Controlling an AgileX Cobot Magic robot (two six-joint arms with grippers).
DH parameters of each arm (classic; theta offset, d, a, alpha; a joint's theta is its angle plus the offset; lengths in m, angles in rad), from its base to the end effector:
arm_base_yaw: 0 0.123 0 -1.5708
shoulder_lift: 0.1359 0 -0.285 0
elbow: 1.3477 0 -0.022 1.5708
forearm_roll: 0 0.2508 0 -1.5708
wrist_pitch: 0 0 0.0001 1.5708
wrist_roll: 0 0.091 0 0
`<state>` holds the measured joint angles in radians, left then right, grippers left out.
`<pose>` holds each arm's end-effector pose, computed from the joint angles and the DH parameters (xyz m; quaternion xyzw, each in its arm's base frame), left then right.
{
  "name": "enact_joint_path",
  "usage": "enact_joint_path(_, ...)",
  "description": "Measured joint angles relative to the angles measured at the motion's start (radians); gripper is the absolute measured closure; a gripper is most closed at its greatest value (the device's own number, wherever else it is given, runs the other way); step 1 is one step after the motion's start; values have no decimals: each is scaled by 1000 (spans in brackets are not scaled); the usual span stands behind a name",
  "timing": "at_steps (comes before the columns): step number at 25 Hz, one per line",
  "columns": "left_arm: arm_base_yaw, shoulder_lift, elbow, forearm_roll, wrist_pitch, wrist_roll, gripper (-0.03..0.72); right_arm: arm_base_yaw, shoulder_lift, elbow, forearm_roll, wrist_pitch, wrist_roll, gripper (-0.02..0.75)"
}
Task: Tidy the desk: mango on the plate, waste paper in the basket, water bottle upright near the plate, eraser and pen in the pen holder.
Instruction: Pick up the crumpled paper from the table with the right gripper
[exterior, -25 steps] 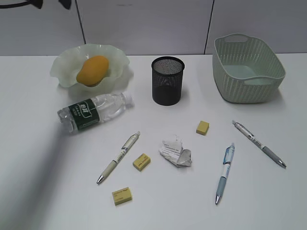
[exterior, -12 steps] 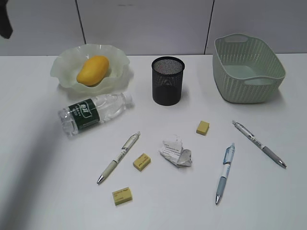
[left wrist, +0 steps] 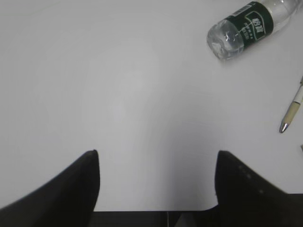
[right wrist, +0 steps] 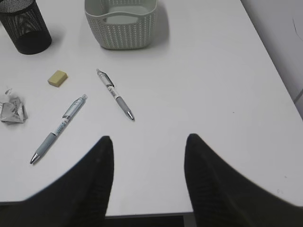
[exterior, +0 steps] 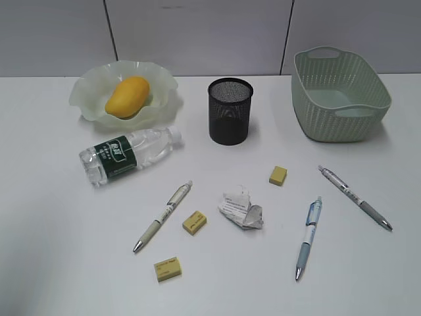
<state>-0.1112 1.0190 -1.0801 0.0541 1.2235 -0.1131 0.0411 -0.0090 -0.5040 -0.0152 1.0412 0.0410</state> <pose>0.1723 -0.0146 0.3625 0.0018 0.9691 -0.0007 0.2466 -0.0059 -0.0014 0.2800 0.0002 0.8446 0.0144 0.5352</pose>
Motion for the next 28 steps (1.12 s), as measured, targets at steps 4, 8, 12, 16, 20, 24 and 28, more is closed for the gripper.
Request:
enact_joint_path(4, 0, -228, 107, 0, 0, -3, 117, 0, 0, 0, 0, 0, 0, 345)
enact_joint_path(8, 0, -425, 213, 2, 1, -3, 117, 0, 0, 0, 0, 0, 0, 345)
enact_joint_path(12, 0, -629, 322, 6, 0, -3, 117, 0, 0, 0, 0, 0, 0, 345)
enact_joint_path(16, 0, -806, 412, 12, -56, 1, 117, 0, 0, 0, 0, 0, 0, 345)
enact_joint_path(20, 0, -953, 475, 13, -102, 21, 117, 0, 0, 0, 1, 0, 0, 345)
enact_joint_path(24, 0, -1025, 508, 9, -114, 57, 117, 0, 0, 0, 3, -1, 0, 346)
enact_joint_path(28, 0, -1027, 553, -21, -144, 99, 117, 0, 0, 0, 4, -1, 1, 346)
